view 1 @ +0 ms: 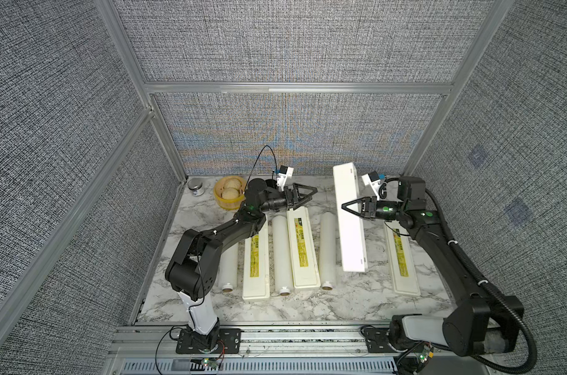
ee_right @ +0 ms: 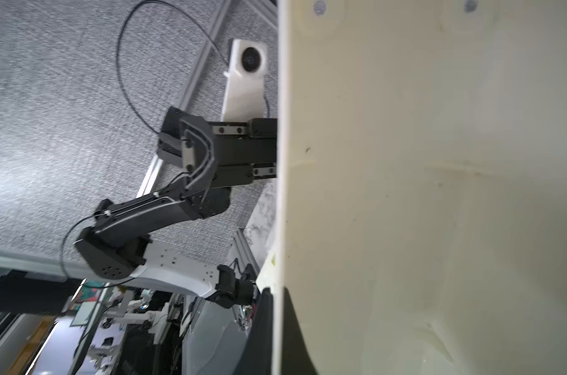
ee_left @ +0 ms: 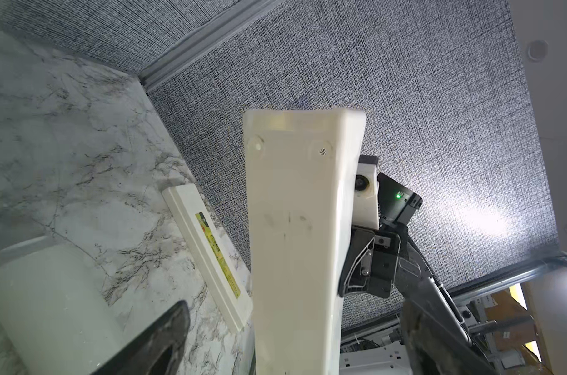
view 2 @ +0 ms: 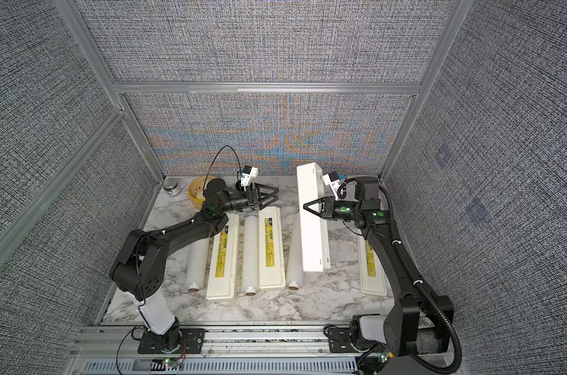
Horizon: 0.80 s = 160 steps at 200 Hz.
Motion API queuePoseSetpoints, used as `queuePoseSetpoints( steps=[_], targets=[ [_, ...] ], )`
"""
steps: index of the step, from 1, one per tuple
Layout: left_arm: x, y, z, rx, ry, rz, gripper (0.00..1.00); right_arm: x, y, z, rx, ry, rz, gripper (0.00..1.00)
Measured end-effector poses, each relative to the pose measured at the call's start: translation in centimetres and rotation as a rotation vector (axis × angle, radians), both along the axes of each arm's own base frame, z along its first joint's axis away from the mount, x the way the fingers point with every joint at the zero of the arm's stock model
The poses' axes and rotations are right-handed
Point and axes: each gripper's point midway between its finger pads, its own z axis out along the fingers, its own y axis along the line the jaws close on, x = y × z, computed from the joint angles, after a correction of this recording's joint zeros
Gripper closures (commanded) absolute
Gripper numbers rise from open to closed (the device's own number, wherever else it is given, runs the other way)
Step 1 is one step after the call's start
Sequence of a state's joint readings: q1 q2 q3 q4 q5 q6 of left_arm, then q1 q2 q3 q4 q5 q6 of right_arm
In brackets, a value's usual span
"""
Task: Put plastic wrap rolls into dispensers
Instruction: Place the plastic wrap cutting box at the center of the board.
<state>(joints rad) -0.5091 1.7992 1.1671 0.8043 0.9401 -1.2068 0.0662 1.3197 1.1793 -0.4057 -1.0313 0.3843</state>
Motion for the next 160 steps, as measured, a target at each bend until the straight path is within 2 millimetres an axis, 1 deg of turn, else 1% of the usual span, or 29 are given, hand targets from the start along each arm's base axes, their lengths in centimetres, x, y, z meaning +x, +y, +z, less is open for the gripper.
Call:
queuePoseSetpoints(
  steps=[7,17,31,47,73,105,132,149,160],
  targets=[
    [0.0,0.0,-0.3,0.008,0.005,0.004,0.00,0.6,-0.5,-1.1,-0.053,0.021,-0.039,1.00],
    [0.2,-0.1,-0.9,0.025,0.011,0.016,0.00,1.4,-1.3,-3.2,-0.139,0.063,-0.093,1.00],
    [0.4,0.0,-2.0,0.059,0.033,0.032,0.00,2.2,-2.5,-6.9,-0.285,0.137,-0.163,1.00],
    [0.8,0.1,-3.2,0.099,0.049,0.061,0.00,2.4,-3.3,-10.7,-0.438,0.213,-0.198,1.00],
    [0.6,0.2,-4.5,0.170,0.058,0.092,0.00,3.1,-4.4,-15.1,-0.643,0.287,-0.238,1.00],
    [0.2,0.2,-6.0,0.260,0.053,0.121,0.02,3.5,-5.3,-19.0,-0.834,0.337,-0.278,1.00],
    [-0.2,0.1,-7.9,0.338,0.076,0.137,0.03,4.0,-6.2,-21.5,-0.915,0.386,-0.321,1.00],
    [-0.4,-0.1,-8.4,0.365,0.080,0.138,0.04,4.3,-6.5,-22.8,-0.939,0.408,-0.335,1.00],
    [-0.5,-0.2,-8.7,0.383,0.083,0.144,0.04,4.4,-6.5,-23.4,-0.949,0.415,-0.336,0.94]
  ],
)
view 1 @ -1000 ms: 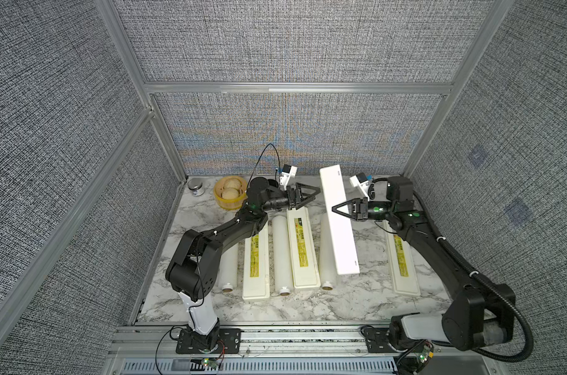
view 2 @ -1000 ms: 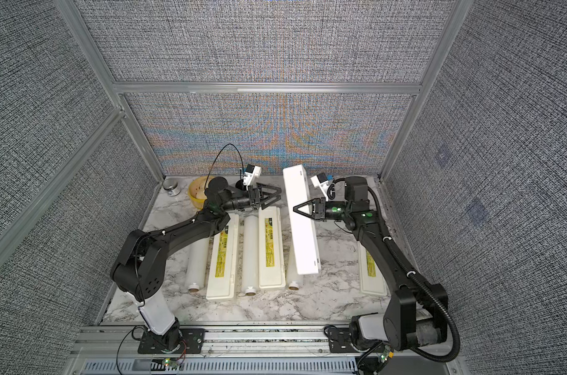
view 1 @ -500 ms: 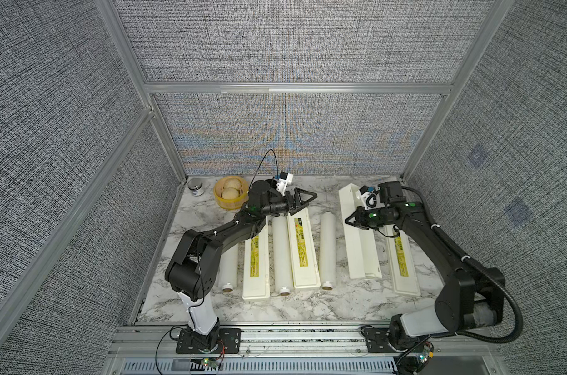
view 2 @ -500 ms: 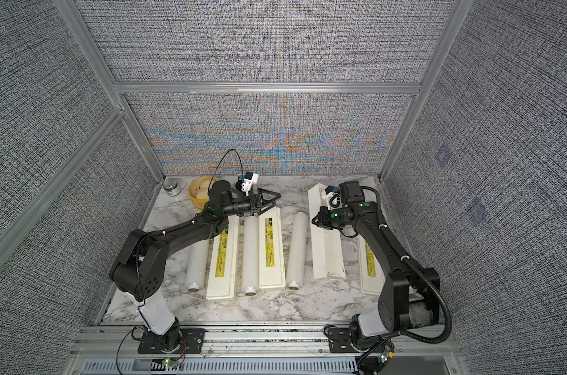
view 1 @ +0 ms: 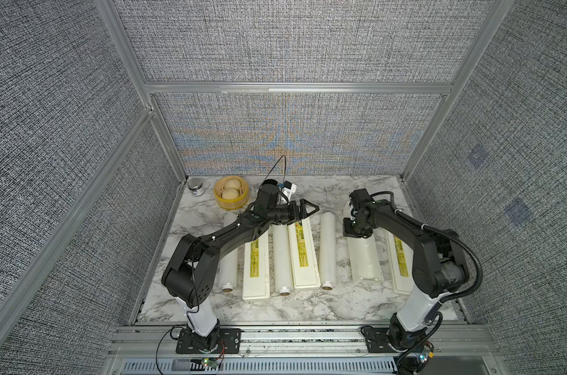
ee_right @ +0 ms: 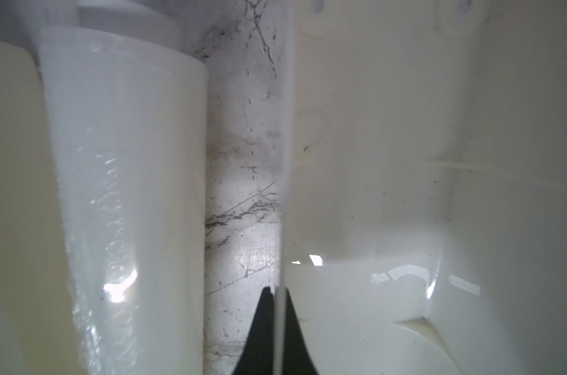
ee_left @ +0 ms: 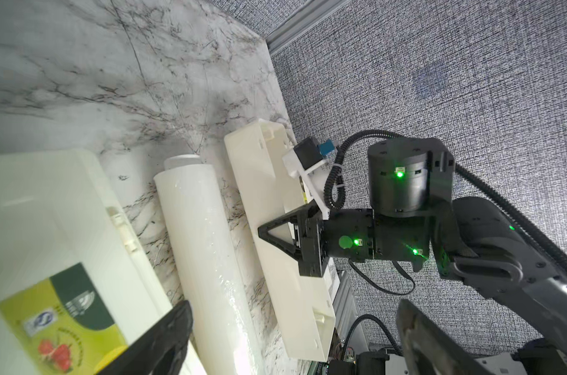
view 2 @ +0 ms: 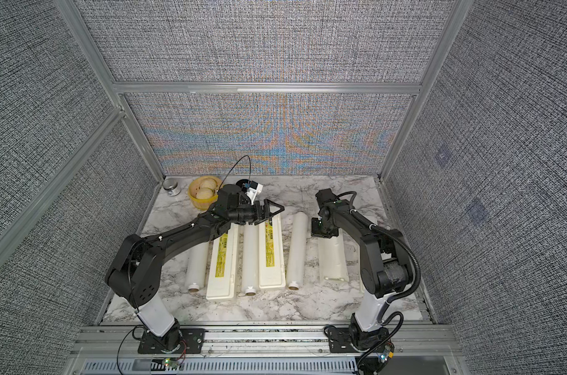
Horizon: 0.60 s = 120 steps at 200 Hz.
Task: Put plastic wrap rolls into dispensers
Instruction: Place the plastic wrap cutting box at the center of the board.
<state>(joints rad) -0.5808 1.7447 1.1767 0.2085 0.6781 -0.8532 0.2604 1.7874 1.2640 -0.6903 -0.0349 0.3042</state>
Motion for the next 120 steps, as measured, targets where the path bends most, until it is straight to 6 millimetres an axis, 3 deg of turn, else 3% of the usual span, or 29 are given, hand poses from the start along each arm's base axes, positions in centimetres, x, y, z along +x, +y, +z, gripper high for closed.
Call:
queuePoseSetpoints(
  steps=[7,22,41,66,97,120],
  targets=[
    [0.0,-0.1,-0.1,0.007,-0.001,-0.002,0.05,0.1,0.1,-0.3,0.000,0.004,0.001,0.89],
    [0.1,-0.4,-0.7,0.029,0.006,0.004,0.05,0.0,0.4,-0.5,0.005,0.009,0.001,0.66],
    [-0.1,-1.1,-1.5,0.058,0.021,-0.011,0.07,0.0,0.7,0.1,0.022,-0.002,0.018,0.54],
    [-0.4,-2.5,-2.2,0.120,0.032,-0.033,0.07,0.0,0.5,2.5,0.061,-0.052,0.012,0.52],
    [-0.9,-4.7,-2.2,0.219,0.009,-0.071,0.08,-0.6,-1.5,5.2,0.089,-0.114,-0.032,0.51],
    [-1.4,-6.1,-3.7,0.342,0.007,-0.095,0.09,-1.4,-3.1,6.5,0.111,-0.145,-0.070,0.51]
  ],
)
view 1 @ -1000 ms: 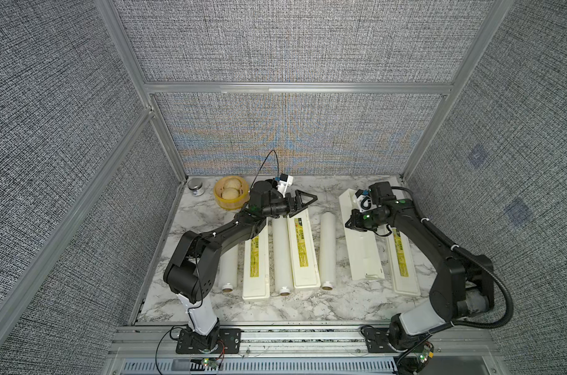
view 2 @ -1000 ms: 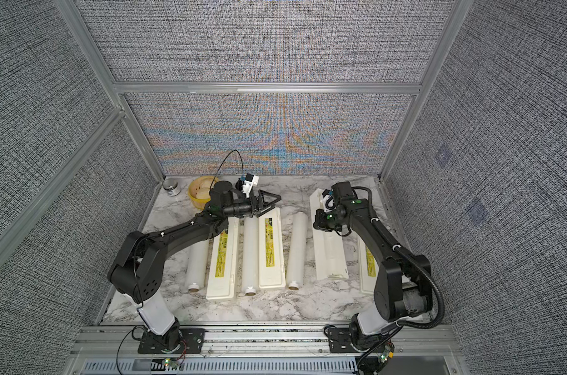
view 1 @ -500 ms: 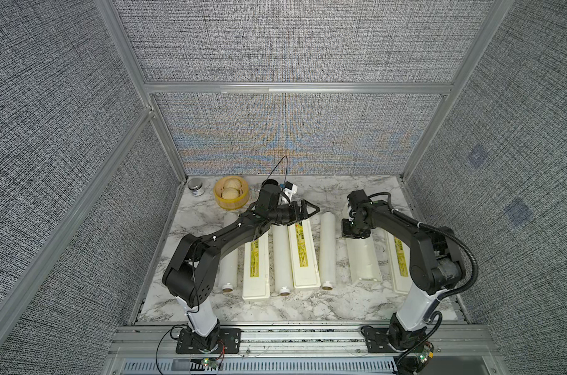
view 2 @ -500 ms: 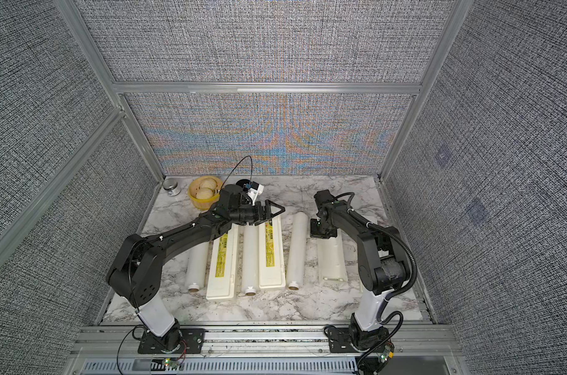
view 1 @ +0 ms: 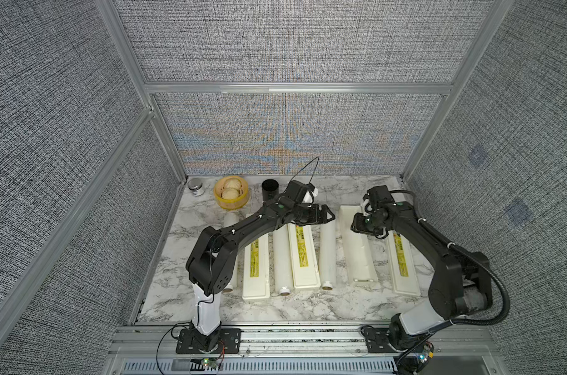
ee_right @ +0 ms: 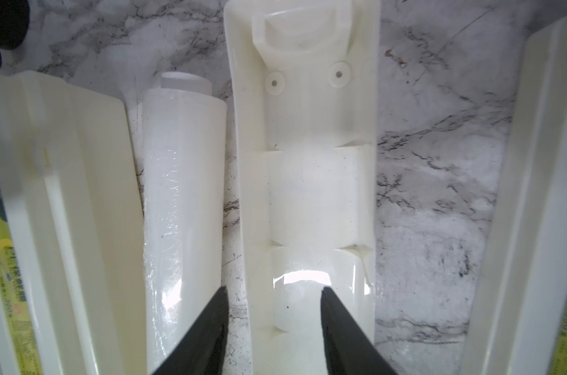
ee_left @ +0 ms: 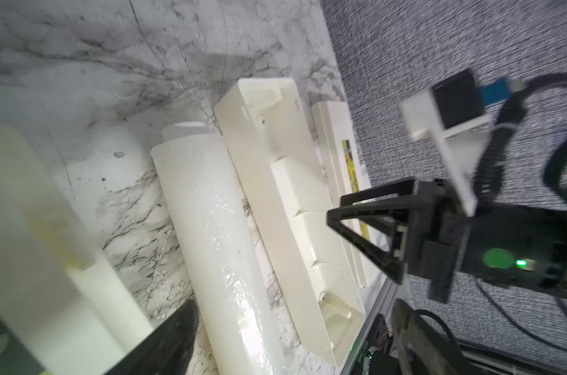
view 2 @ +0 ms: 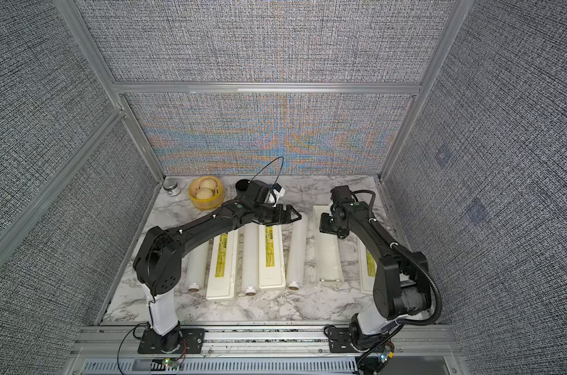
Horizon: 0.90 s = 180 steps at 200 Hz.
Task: Put plastic wrap rolls into dispensers
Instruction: Place the plastic wrap cutting box at the center of the board, then pick up the plastic wrap from the center of the board.
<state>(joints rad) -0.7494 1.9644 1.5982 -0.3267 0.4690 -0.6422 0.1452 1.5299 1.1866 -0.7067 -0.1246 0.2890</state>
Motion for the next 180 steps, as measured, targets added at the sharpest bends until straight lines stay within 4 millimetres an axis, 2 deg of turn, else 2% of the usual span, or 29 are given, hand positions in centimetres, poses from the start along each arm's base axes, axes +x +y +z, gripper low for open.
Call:
queuePoseSetpoints(
  steps=[45,90,142,180],
  targets=[
    [-2.1,-1.0,-4.0,0.283,-0.001,-0.048,0.09,-1.7,-1.3,0.6,0.031,-0.018,-0.033,0.50],
    [-3.9,-1.0,-7.7,0.510,0.004,-0.070,0.08,-2.0,-1.6,0.6,0.061,-0.037,-0.045,0.48],
    [-5.1,-1.8,-10.0,0.611,0.040,-0.054,0.09,-1.8,-1.6,0.9,0.089,-0.067,-0.051,0.48],
    [-5.5,-1.9,-11.8,0.641,0.113,-0.020,0.11,-2.1,-3.1,0.4,0.100,-0.066,-0.098,0.48]
  ],
)
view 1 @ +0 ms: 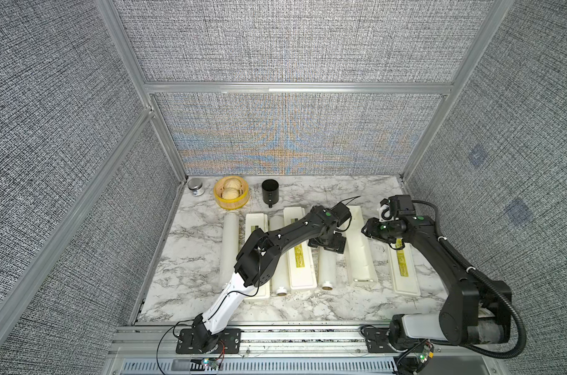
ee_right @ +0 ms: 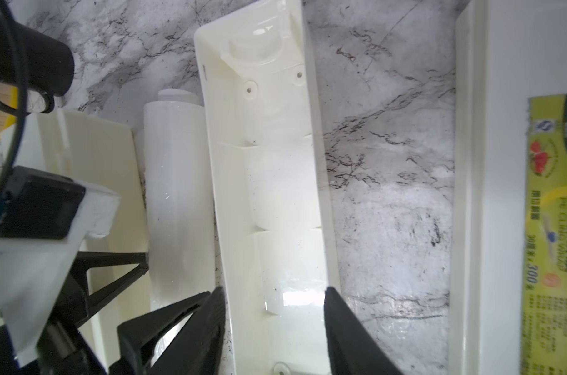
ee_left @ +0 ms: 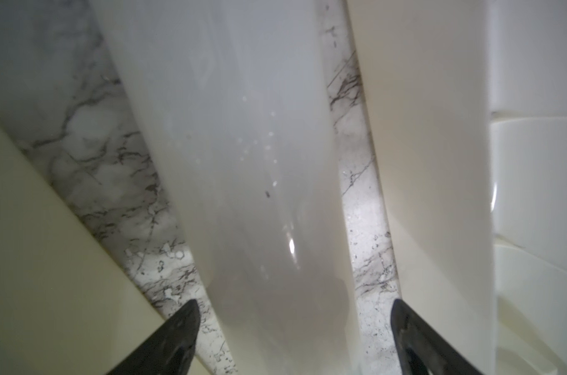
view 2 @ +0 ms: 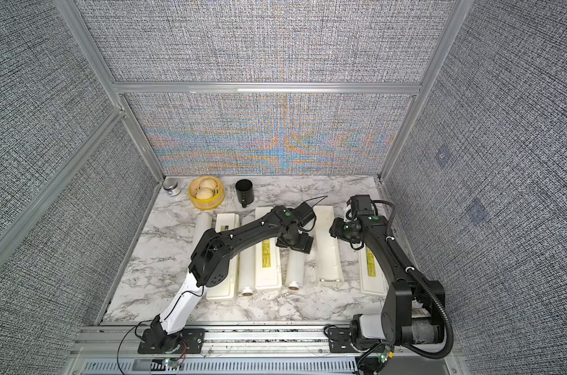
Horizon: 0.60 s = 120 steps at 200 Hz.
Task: Put plastic wrap rolls into dispensers
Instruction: Pick up the plastic wrap from the center of the board.
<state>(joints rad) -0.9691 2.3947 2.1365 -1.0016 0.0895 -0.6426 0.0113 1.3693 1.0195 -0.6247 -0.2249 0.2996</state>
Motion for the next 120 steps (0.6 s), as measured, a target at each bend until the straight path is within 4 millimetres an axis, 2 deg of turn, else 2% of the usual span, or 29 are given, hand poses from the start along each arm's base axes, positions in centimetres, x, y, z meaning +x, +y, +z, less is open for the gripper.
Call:
queuePoseSetpoints(
  steps=[64,100,120],
  targets=[
    [-0.9,0.2,-2.1,0.079,0.048,0.015,0.19,-0.2,-0.7,-0.7,0.028,0.013,-0.011,0.48],
    [-0.7,0.0,-2.5,0.085,0.053,0.026,0.31,-0.9,-0.5,-3.0,0.031,0.068,-0.003,0.48],
    [-0.6,0.1,-2.2,0.093,0.047,0.025,0.34,-1.0,-0.5,-3.6,0.028,0.086,0.005,0.48]
  ],
)
